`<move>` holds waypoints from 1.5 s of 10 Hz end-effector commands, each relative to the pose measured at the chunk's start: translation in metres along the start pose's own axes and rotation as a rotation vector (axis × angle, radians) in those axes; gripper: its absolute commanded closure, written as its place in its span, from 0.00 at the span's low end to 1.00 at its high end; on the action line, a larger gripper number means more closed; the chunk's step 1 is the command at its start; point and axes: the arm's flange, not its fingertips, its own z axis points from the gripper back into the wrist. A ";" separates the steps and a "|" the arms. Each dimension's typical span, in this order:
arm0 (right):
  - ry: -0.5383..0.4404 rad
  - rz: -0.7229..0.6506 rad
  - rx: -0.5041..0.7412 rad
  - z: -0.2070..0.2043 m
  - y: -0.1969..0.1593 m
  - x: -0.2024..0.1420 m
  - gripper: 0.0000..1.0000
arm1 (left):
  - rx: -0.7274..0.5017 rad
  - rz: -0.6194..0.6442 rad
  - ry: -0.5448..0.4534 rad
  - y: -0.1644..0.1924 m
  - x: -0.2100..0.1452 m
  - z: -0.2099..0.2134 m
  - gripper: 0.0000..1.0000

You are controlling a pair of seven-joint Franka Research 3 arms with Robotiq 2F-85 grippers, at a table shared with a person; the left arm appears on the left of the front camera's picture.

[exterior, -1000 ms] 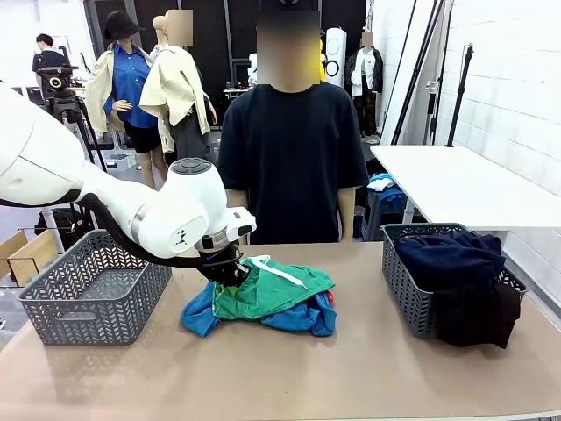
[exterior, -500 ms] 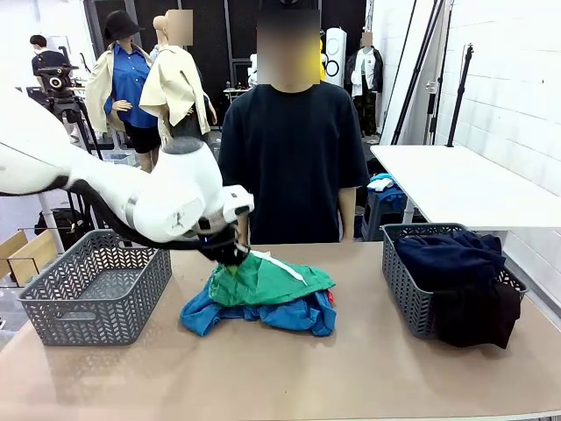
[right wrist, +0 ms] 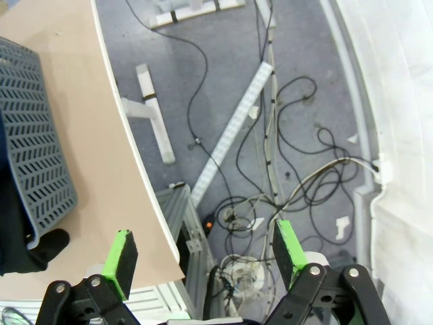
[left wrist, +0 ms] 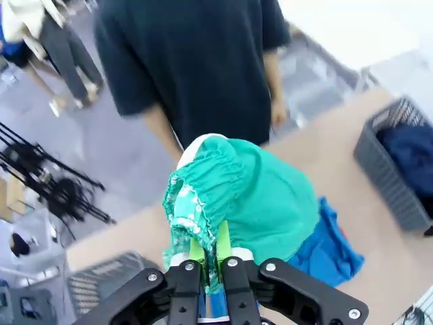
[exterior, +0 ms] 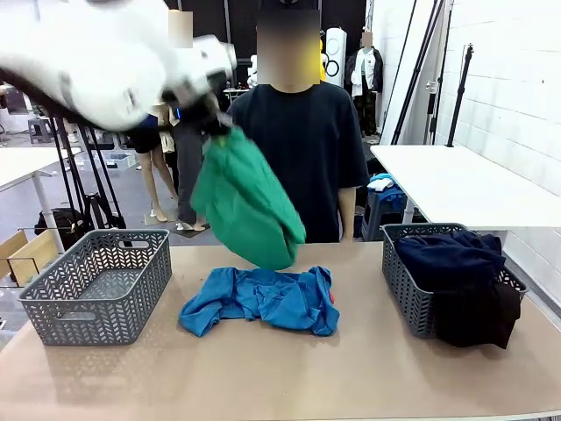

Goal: Sort the tops and bottoms.
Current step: Lift clothes from the center of the table with your left hand, then sort the clothes according to human instructions.

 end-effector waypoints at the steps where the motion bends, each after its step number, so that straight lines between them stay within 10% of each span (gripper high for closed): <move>1: 0.001 0.004 0.001 0.000 0.000 0.001 0.00 | 0.070 0.029 -0.079 -0.005 0.054 0.027 1.00; 5: 0.001 0.004 0.001 0.000 0.000 0.001 0.00 | 0.079 0.026 -0.187 -0.027 0.108 0.135 1.00; 15: 0.001 0.004 0.001 0.000 0.000 0.001 0.00 | 0.038 0.005 -0.173 -0.033 0.105 0.149 1.00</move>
